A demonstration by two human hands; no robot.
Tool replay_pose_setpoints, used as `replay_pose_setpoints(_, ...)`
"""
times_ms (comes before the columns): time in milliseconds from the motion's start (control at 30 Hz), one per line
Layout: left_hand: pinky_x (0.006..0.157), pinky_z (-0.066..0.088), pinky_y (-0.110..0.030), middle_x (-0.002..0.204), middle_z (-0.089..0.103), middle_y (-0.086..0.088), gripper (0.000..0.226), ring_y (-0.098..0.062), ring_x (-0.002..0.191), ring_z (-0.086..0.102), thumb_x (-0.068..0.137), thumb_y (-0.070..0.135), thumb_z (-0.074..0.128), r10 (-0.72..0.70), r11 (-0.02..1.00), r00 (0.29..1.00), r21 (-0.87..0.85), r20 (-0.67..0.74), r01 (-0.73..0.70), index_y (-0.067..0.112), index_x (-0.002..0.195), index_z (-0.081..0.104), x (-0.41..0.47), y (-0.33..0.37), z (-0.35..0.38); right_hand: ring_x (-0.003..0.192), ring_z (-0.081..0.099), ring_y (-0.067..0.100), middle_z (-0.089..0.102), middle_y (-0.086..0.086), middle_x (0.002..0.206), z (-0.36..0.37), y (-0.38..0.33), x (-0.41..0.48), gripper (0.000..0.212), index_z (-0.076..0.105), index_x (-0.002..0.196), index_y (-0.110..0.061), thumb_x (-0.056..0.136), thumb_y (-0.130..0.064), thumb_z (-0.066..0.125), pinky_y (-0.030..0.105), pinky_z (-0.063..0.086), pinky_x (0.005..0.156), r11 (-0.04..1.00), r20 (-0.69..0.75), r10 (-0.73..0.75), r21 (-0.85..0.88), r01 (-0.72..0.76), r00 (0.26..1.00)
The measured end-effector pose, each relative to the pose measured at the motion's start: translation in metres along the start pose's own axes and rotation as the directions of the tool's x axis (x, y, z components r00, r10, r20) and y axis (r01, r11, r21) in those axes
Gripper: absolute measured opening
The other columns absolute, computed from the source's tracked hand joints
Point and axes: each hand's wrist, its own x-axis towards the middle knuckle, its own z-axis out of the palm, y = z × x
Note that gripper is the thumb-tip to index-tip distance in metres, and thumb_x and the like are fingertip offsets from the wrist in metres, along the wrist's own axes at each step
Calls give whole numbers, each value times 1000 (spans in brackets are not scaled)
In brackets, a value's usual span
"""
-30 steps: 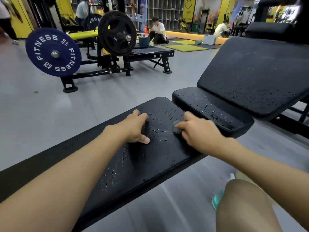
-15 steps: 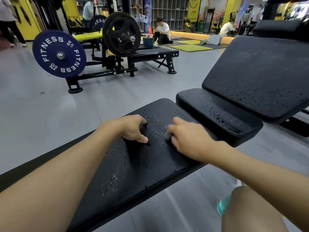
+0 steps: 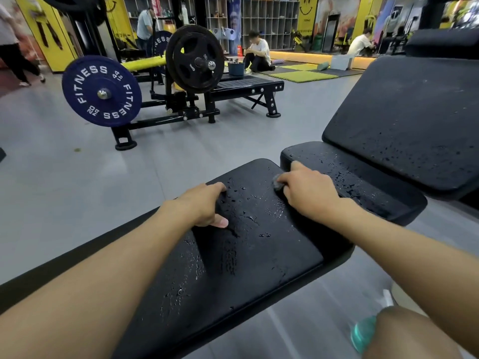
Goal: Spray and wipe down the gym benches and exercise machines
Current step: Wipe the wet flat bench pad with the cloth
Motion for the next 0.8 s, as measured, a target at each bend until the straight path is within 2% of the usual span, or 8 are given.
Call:
replay_pose_setpoints(33, 109, 41, -47, 148, 44, -8, 94, -33, 134, 45, 78, 42, 83, 4, 1000, 1000, 0, 4, -4, 27, 153, 29, 0, 0, -1, 96, 62, 37, 49, 2, 109, 3, -5, 0, 27, 67, 111, -32, 97, -22, 47, 37, 43, 73, 1000, -24, 9, -16, -9, 1000)
replay_pose_setpoints(167, 107, 42, -43, 147, 47, -9, 94, -33, 133, 47, 78, 42, 83, 11, 1000, 1000, 25, 23, -12, 24, 153, 28, 2, 4, -5, 90, 61, 34, 33, -4, 96, 14, -36, -18, 27, 64, 115, -33, 99, -26, 44, 34, 32, 64, 955, 67, -297, 27, 295, 953)
replay_pose_setpoints(333, 107, 43, -44, 147, 47, -10, 93, -34, 133, 47, 79, 43, 82, 18, 1000, 1000, 25, 18, -19, 24, 152, 28, 0, 2, -4, 94, 62, 37, 47, 2, 105, 14, -10, 24, 30, 69, 110, -31, 95, -19, 46, 36, 40, 73, 999, -43, 45, 16, -45, 998)
replay_pose_setpoints(467, 103, 45, -45, 140, 53, -11, 89, -34, 127, 51, 76, 46, 84, 3, 1000, 1000, 30, 11, -4, 17, 145, 35, 3, 0, -3, 91, 62, 35, 40, -3, 99, 28, -45, 2, 25, 66, 110, -28, 97, -25, 45, 35, 38, 67, 966, 20, -256, 40, 255, 966)
replay_pose_setpoints(567, 103, 46, -46, 139, 54, -10, 87, -34, 126, 52, 76, 48, 83, -7, 1000, 1000, 26, 10, 6, 14, 143, 38, 3, 0, -2, 98, 61, 34, 39, -6, 97, 19, -15, 32, 29, 68, 106, -39, 95, -21, 47, 37, 41, 76, 992, 26, -102, 75, 100, 994)
replay_pose_setpoints(633, 103, 46, -46, 138, 54, -9, 87, -33, 126, 52, 76, 48, 83, -5, 1000, 1000, 18, 1, 5, 15, 143, 39, 3, -1, -1, 96, 62, 37, 47, 1, 104, 20, -12, 44, 27, 70, 106, -31, 95, -19, 49, 38, 45, 78, 998, -39, 45, 46, -43, 998)
replay_pose_setpoints(700, 102, 46, -45, 138, 55, -8, 89, -32, 125, 52, 74, 48, 85, -1, 1000, 1000, 14, -10, 1, 16, 143, 39, 4, -2, -1, 93, 63, 36, 49, 4, 111, 28, -37, 37, 25, 69, 109, -26, 95, -21, 49, 36, 43, 70, 997, -60, -82, -21, 80, 995)
replay_pose_setpoints(800, 102, 47, -45, 138, 55, -8, 92, -32, 125, 53, 72, 48, 86, 3, 1000, 1000, 16, -16, -3, 18, 145, 39, 6, -3, -2, 93, 63, 33, 48, -1, 109, 34, -44, 24, 26, 67, 110, -35, 97, -25, 46, 36, 42, 69, 955, -1, -291, 54, 291, 957)
